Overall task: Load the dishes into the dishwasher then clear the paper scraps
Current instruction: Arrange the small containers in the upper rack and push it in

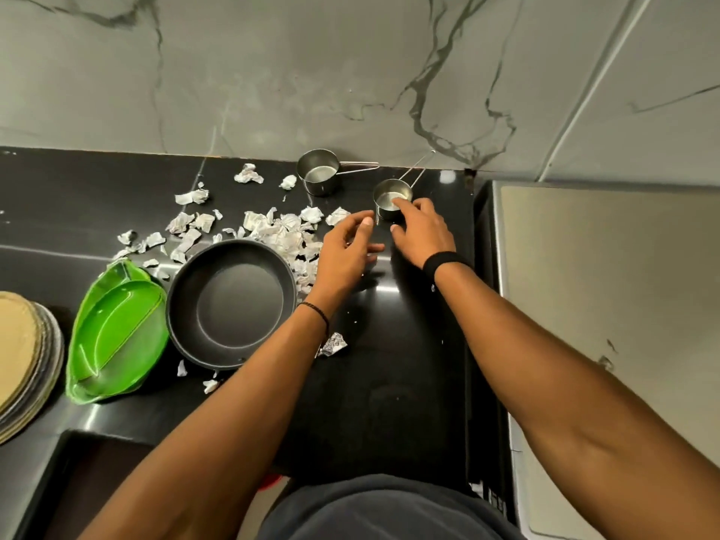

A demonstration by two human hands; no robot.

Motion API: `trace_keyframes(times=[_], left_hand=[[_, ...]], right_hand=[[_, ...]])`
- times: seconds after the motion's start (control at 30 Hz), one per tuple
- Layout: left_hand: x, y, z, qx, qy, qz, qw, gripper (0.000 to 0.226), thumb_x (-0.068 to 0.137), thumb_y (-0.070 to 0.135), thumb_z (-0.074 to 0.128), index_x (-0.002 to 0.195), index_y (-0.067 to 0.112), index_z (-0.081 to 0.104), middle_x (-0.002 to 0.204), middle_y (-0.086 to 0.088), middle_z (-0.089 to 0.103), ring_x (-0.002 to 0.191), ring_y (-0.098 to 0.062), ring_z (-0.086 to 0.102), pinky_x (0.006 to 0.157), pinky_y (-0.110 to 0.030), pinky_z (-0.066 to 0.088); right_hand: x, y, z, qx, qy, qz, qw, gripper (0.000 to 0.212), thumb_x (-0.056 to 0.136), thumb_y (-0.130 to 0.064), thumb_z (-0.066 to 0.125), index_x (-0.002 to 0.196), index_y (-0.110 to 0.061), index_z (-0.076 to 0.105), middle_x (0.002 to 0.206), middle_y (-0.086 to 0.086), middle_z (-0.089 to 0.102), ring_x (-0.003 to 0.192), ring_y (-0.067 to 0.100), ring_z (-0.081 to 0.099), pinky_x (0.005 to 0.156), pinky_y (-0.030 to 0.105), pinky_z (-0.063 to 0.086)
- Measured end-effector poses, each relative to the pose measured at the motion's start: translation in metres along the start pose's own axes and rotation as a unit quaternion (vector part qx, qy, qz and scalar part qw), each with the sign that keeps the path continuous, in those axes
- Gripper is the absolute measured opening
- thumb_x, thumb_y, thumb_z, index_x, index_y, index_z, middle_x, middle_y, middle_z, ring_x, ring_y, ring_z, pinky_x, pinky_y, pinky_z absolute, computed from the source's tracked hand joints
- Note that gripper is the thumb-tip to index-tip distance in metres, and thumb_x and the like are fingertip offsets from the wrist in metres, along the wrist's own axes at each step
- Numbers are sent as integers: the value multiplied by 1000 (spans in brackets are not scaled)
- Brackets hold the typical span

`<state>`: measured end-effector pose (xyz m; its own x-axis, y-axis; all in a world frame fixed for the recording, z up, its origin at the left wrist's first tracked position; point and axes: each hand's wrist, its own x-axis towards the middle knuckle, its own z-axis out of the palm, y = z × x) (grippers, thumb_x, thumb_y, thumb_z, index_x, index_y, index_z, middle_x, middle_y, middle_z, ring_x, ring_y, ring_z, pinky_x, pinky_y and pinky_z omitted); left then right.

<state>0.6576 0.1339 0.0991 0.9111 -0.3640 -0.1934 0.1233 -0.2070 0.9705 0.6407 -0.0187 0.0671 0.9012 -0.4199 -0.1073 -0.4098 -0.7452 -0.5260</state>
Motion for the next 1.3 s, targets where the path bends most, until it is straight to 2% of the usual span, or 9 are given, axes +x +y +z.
trace_keyframes(times=[0.17, 0.3, 0.43, 0.63, 0.8, 0.9, 1.0, 1.13, 1.3], left_hand=[[-3, -4, 1, 12, -7, -1, 1000, 27, 106, 20, 54, 130, 11, 63, 116, -3, 68, 89, -24, 76, 82, -41, 63], [-8, -6, 1, 26, -10, 14, 1000, 28, 106, 23, 54, 133, 16, 57, 118, 2, 63, 96, -26, 73, 81, -37, 63], [-14, -2, 10, -10, -3, -40, 999, 35, 108, 34, 49, 138, 17, 49, 119, 2, 60, 97, -21, 71, 78, -31, 62], [-43, 14, 41, -83, -133, -96, 983, 49, 107, 54, 36, 125, 14, 59, 114, -15, 73, 98, -28, 75, 84, -39, 63], [-85, 16, 71, -85, -241, -45, 966, 36, 106, 44, 50, 119, 13, 64, 114, -15, 72, 103, -28, 73, 82, -36, 63], [-115, 9, 86, -55, -299, -1, 953, 27, 102, 34, 62, 120, 16, 67, 113, -14, 72, 105, -28, 72, 83, -35, 62], [-146, -3, 100, -10, -370, 50, 928, 34, 91, 34, 75, 122, 20, 68, 111, -8, 73, 104, -25, 71, 89, -38, 61], [-195, -17, 122, 46, -460, 104, 881, 53, 83, 20, 84, 132, 20, 63, 123, 0, 68, 111, -13, 67, 86, -18, 55], [-255, -33, 157, 84, -562, 172, 805, 65, 76, 27, 90, 135, 29, 61, 130, 3, 61, 112, -7, 65, 95, -25, 56]], right_hand=[[3, 5, 4, -38, 38, -5, 999, 24, 99, -24, 58, 121, -16, 61, 123, 11, 59, 115, 34, 56, 89, 42, 48], [-28, 9, -1, 5, 112, -26, 993, 14, 98, -27, 61, 108, -18, 66, 106, 6, 65, 101, 28, 60, 77, 35, 43], [-73, 15, 0, 100, 175, -51, 978, 12, 97, -22, 62, 106, -16, 68, 105, 3, 67, 98, 23, 61, 79, 30, 45], [-141, 24, -5, 159, 244, -38, 956, 13, 96, -17, 64, 108, -16, 68, 113, -1, 67, 106, 16, 61, 92, 29, 51], [-212, 38, -16, 167, 289, 56, 941, 17, 100, -21, 61, 116, -19, 65, 117, -5, 66, 106, 10, 62, 94, 32, 55], [-262, 47, -23, 161, 349, 135, 913, 23, 100, -14, 54, 121, -22, 59, 121, -8, 64, 102, 10, 63, 89, 35, 56], [-313, 53, -28, 156, 431, 183, 870, 27, 97, -6, 52, 119, -20, 57, 123, -7, 56, 95, 10, 61, 79, 37, 57], [-380, 59, -38, 119, 478, 213, 844, 29, 98, -9, 54, 126, -18, 57, 129, -2, 49, 89, 11, 61, 71, 30, 57], [-454, 76, -38, 136, 451, 328, 819, 34, 98, -36, 63, 130, -25, 59, 132, -3, 51, 97, 10, 59, 83, 29, 56]])
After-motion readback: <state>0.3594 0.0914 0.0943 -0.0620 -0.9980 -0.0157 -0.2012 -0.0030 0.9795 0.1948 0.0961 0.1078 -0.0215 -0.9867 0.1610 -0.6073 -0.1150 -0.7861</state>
